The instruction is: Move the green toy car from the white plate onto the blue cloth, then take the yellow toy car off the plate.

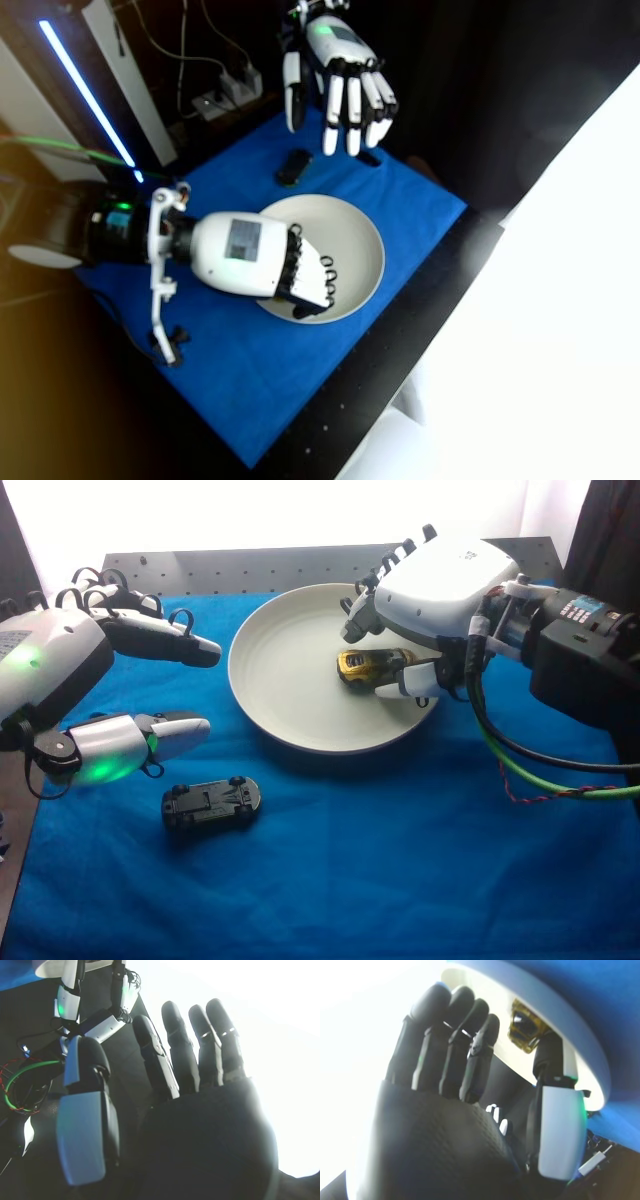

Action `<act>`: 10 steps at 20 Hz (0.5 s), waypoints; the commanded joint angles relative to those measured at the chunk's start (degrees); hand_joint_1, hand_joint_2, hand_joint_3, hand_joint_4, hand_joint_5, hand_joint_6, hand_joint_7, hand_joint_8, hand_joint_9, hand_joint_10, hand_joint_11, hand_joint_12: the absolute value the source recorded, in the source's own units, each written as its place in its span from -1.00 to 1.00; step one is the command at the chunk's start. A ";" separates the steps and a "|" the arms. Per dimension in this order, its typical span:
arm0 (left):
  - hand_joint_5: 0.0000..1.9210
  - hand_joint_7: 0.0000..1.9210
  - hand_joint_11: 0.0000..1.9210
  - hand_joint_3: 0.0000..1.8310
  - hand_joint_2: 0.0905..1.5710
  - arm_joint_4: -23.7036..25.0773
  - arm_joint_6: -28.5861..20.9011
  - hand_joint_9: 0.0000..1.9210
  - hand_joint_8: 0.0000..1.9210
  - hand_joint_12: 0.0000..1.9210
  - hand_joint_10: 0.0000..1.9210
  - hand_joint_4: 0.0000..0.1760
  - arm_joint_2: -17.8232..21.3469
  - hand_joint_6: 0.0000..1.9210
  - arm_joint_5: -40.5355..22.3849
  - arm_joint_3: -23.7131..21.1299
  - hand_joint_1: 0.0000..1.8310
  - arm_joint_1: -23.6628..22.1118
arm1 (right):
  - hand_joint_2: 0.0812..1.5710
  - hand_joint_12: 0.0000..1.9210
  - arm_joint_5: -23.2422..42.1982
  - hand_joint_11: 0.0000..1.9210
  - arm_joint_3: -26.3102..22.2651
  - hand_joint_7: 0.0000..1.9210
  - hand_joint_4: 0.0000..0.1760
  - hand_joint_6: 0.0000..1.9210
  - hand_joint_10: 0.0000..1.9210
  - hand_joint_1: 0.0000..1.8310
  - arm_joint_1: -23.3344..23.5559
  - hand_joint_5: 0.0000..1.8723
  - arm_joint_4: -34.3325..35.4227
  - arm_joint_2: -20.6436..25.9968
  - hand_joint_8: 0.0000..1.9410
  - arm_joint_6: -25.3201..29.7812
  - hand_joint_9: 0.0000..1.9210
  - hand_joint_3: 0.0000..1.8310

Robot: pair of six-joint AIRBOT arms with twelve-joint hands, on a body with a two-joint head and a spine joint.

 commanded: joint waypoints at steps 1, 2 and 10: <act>-0.15 -0.35 -1.00 -1.00 0.41 1.13 -0.13 -0.83 -0.94 0.33 -0.25 0.02 -0.43 -1.00 -7.31 0.03 -0.17 -0.55 | 0.23 0.77 5.32 -0.51 0.34 -0.21 -1.00 -0.99 0.11 0.12 0.95 -0.10 -0.30 -0.27 -0.43 -0.18 -0.34 -1.00; -0.14 -0.35 -1.00 -1.00 0.40 1.13 -0.13 -0.82 -0.93 0.39 -0.21 -0.16 -0.43 -0.99 -7.33 0.03 -0.14 -0.55 | 0.23 0.78 5.25 -0.49 0.46 -0.19 -1.00 -0.99 0.13 0.12 0.95 -0.09 -0.30 -0.40 -0.43 -0.18 -0.32 -1.00; -0.15 -0.37 -1.00 -1.00 0.43 1.13 -0.15 -0.82 -0.89 0.32 -0.24 0.24 -0.43 -1.00 -7.82 -0.14 -0.23 -0.55 | 0.28 0.90 4.29 -0.41 1.12 -0.18 -1.00 -0.92 0.40 0.16 0.93 0.06 -0.30 -1.16 -0.15 -0.18 -0.30 -1.00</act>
